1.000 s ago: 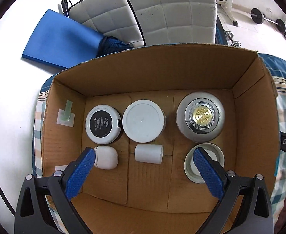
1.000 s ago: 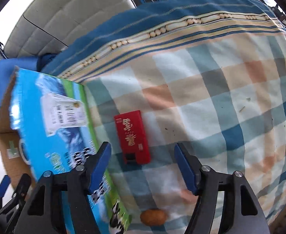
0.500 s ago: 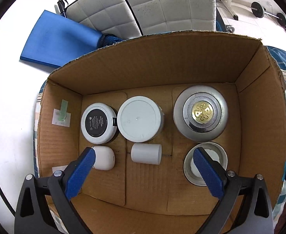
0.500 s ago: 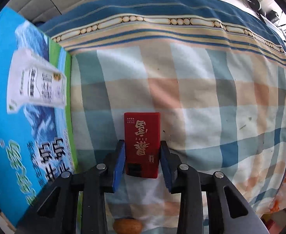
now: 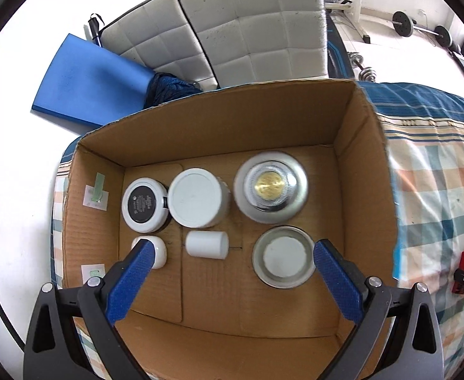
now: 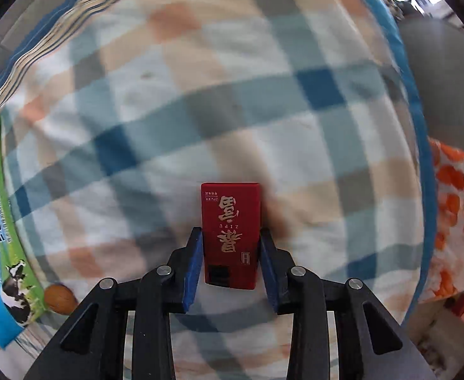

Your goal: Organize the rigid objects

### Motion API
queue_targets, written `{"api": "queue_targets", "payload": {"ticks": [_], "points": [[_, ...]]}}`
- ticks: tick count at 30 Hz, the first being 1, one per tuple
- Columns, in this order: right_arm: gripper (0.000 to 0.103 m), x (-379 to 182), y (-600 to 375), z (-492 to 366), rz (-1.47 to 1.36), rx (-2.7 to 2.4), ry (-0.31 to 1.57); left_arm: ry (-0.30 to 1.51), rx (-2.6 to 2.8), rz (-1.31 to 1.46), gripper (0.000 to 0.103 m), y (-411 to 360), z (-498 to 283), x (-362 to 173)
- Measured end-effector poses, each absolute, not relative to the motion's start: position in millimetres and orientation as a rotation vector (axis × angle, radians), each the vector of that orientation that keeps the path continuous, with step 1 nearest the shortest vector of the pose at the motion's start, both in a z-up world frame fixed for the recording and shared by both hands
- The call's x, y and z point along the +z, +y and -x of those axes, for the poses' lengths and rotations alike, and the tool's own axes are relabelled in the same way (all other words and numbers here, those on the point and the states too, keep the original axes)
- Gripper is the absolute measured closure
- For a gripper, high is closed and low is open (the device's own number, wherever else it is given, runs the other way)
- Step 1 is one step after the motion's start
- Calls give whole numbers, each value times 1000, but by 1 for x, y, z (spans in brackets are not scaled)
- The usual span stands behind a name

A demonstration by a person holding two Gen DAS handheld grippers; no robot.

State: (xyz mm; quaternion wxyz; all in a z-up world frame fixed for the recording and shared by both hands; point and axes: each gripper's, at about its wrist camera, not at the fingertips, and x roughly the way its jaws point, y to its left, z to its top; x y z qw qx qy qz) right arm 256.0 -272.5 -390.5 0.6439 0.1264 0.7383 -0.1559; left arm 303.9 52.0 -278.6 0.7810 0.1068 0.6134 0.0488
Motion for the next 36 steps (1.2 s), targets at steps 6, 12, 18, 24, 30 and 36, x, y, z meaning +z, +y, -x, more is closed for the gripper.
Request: {"api": "queue_targets", "payload": {"ticks": [6,12,18,24,30,36], "points": [[27,-353,-243,-247,-409,-231,1568,1354,82,-236,0,45,-294,-286],[34,-389,-175,-250,-598,-8,1653,1392,110,-242,0,56,-287,-298],[38,-411,-142,-237,-594,22,1686,1405,144,-232,0,75,-281,-302],[54,-391,-97,-230,-502,68,1688,1411,159,-199,0,86,-276,-301],[54,-398,-78,-198,-523,83,1720,1415,156,-192,0,86,-273,-300],[93,-394,-70,-170,-450,71,1702,1406,154,-199,0,83,-270,-296]]}}
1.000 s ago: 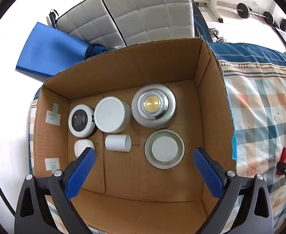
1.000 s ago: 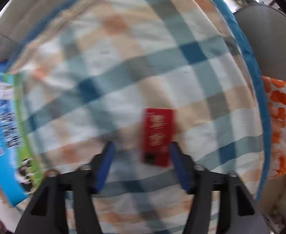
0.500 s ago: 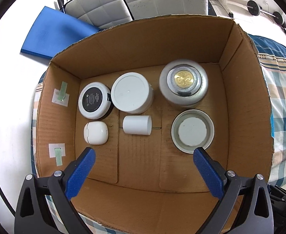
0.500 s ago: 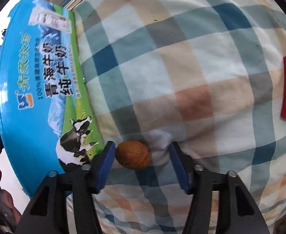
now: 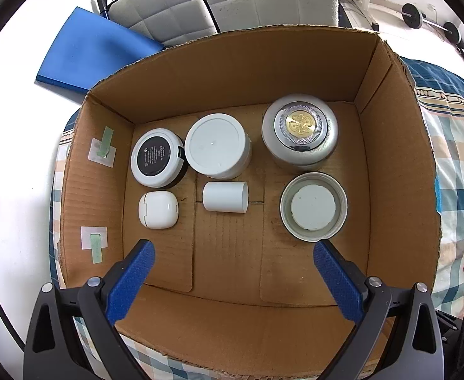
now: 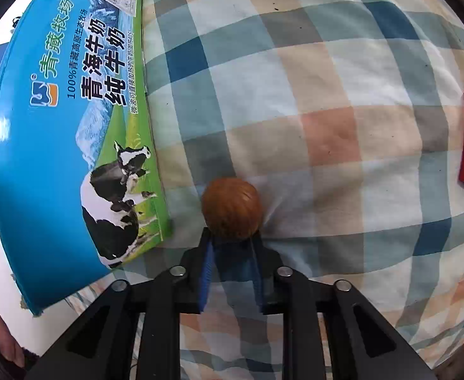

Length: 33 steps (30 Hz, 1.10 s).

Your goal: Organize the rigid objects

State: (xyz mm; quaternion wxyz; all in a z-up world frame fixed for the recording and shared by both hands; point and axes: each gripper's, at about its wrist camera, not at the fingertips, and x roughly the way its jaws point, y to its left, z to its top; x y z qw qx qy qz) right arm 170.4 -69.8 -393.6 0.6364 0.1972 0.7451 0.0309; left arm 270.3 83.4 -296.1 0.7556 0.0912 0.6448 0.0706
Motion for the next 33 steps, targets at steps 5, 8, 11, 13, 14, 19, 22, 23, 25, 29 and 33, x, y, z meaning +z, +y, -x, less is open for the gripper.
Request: {"api": "queue_targets", "payload": {"ticks": [5,8,11,13,14,19,22,23,25,29,33], "points": [[93,-381,-132,-164,-473,-9,1662,1399,152,-193,0,82,-269,-292],[88,-375,-145,-164,-572,21,1614,1400,148,-186,0,80,-268,-292],[57,-371,-138,-170,-640,74,1581,1398,148,-187,0,79,-267,-291],[47,-375,-127,-177,-630,68,1590,1398,149,-193,0,78,-267,-291],[47,-381,-121,-178,-624,70,1607,1395,151,-201,0,77,-266,-290],[61,-394,-102,-186,-522,37,1609,1395,145,-204,0,77,-264,-289],[61,-383,-103,-178,-457,0,1588,1402,129,-186,0,76,-262,-285],[61,-380,-108,-173,-433,-14,1582,1400,125,-182,0,75,-261,-283],[61,-374,-123,-171,-405,-35,1598,1395,117,-173,0,73,-260,-280],[60,-385,-139,-161,-352,-48,1639,1376,92,-163,0,60,-256,-269],[39,-357,-166,-153,-400,-57,1578,1316,24,-161,0,30,-248,-237]]}}
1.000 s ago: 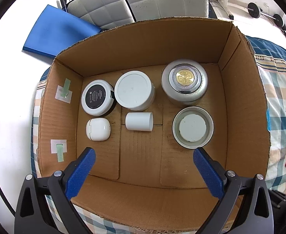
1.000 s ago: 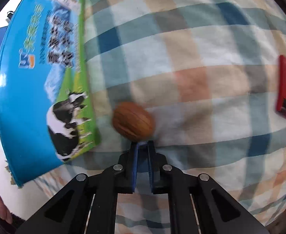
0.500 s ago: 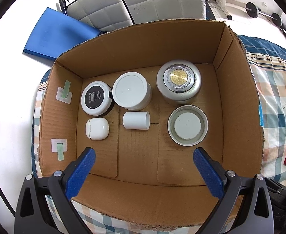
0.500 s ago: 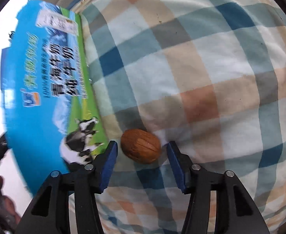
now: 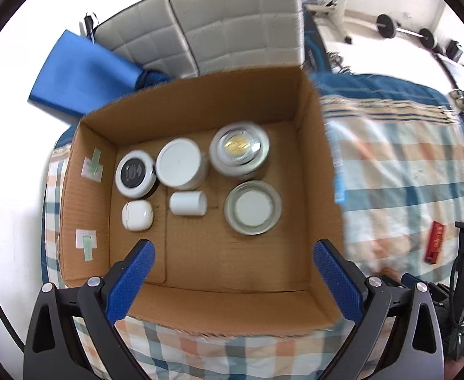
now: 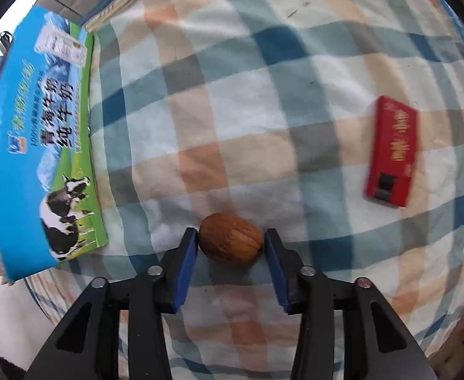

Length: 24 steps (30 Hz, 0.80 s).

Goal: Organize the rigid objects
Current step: 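Grasp the walnut with the left tool while the right tool grasps the red box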

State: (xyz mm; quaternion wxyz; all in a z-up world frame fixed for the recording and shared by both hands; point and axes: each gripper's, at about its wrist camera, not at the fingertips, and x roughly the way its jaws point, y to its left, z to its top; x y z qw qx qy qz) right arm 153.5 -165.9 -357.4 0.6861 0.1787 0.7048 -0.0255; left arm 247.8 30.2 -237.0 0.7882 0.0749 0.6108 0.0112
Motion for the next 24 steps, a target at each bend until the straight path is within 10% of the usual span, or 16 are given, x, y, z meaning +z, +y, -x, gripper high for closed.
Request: {"api": "queue_targets", "payload": {"ticks": [2,11,16,24], "points": [[26,-334,-185,-152,-419,-87,1527,1284,-42,-144,0,10,-240,-218],[26,-302,-289,-121,-419,-227,1490,1427,-312,-165,0,-95,-207,-250],[26,-332,-318,-143,-490,-238,1500,1541,-301,-177,33,-119,-209,-308],[30,-380,-311,-179,-526,-208,1549,1662,-285,-179,38,-134,-217,-368]]}}
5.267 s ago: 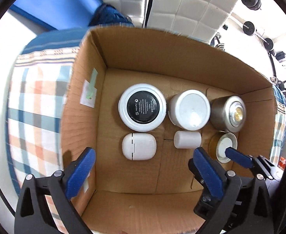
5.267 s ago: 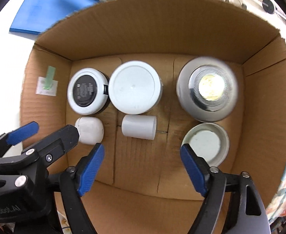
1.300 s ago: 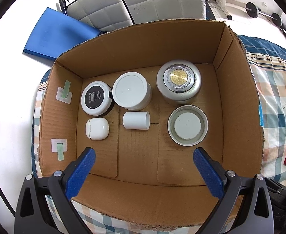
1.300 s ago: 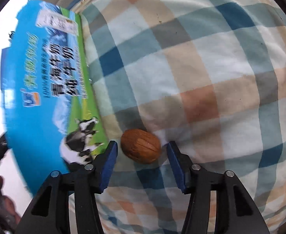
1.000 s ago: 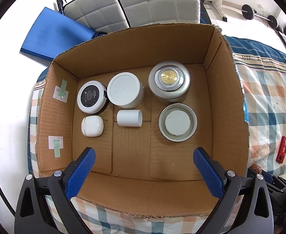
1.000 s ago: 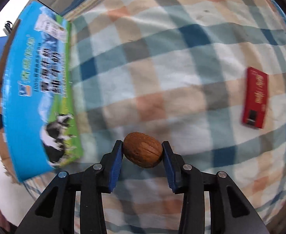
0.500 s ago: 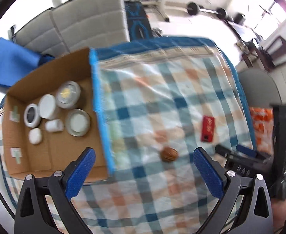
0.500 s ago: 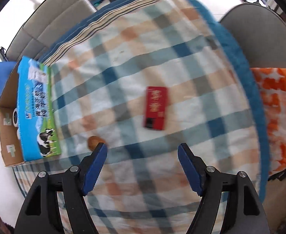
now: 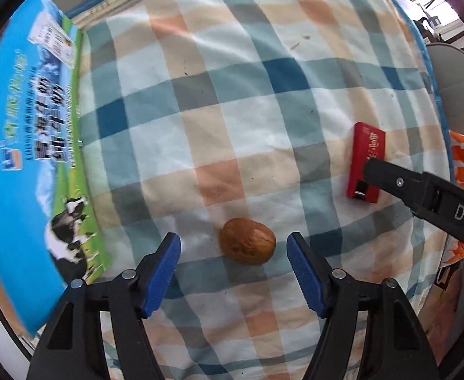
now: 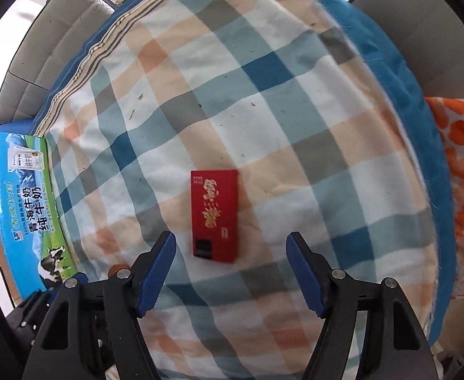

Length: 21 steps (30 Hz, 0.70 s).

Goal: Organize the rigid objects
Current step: 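Grasp the walnut with the left tool while the right tool grasps the red box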

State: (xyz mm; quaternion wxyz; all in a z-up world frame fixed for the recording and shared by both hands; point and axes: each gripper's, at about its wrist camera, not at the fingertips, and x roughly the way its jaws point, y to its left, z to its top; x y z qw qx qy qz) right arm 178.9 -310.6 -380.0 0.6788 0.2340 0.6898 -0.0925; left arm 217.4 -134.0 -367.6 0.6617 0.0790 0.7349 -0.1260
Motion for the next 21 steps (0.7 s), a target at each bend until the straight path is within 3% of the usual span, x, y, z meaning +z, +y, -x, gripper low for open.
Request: {"api": "queue_targets", "payload": {"ticks": [2,3,7,9,21], "points": [[33,-388,-306,-186,-512,-204,1568,1682,-275,-188,52,-134,-219,-377],[35,-392,-303,-190,-501,-202,1575,1693,-276,-186,66,-134,-220,-380],[45,-398,-289,-201,-369,-245,1609,1703,-278,-180,66,-131,-218,-383],[66,-397,-284,-201,-294,-234,1632,1715,-282,-143,65,-125,-218,-382],[64,-409,-279,-200,-263,-196,1679,1736,-270,-163,64,-126,-220,-396]]}}
